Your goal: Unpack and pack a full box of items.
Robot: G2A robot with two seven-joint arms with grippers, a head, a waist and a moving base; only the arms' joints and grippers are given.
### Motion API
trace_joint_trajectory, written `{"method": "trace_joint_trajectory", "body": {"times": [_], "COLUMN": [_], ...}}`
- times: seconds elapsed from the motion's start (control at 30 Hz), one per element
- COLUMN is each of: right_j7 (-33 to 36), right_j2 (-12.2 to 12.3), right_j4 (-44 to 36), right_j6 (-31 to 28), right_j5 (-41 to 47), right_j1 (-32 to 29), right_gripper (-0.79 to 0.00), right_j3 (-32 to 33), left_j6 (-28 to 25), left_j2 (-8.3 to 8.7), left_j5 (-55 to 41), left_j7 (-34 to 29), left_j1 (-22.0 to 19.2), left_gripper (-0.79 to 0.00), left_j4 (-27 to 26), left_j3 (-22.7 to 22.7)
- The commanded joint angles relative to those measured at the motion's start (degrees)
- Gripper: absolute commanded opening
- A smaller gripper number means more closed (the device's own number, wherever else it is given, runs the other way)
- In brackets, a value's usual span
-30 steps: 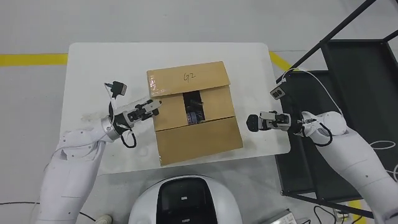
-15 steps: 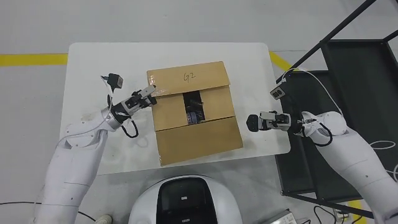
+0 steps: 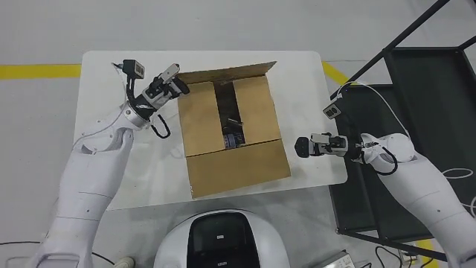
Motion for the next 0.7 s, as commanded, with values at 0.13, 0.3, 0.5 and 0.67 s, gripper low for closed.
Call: {"method": "trace_joint_trajectory", "body": {"times": [0.13, 0.3, 0.5, 0.67], "right_j7": [0.0, 0.0, 0.0, 0.0], "right_j2": [0.0, 0.0, 0.0, 0.0], "right_j4": [0.0, 0.0, 0.0, 0.0], "right_j6": [0.0, 0.0, 0.0, 0.0], "right_j5": [0.0, 0.0, 0.0, 0.0], "right_j1": [0.0, 0.0, 0.0, 0.0], "right_gripper": [0.0, 0.0, 0.0, 0.0], "right_j3": [0.0, 0.0, 0.0, 0.0], "left_j6": [0.1, -0.3, 0.3, 0.5], "left_j2": [-1.89, -4.0, -6.45, -7.94], "left_j5": [1.4, 0.9, 4.0, 10.4], "left_j7": [4.1, 7.3, 11.7, 16.2], "left_j1": [-8.1, -14.1, -19.7, -23.0], "left_gripper": [0.0, 0.0, 0.0, 0.0], "left_j4": [9.6, 18.3, 27.1, 33.6], "left_j3": [4.7, 8.6, 13.1, 16.2]}}
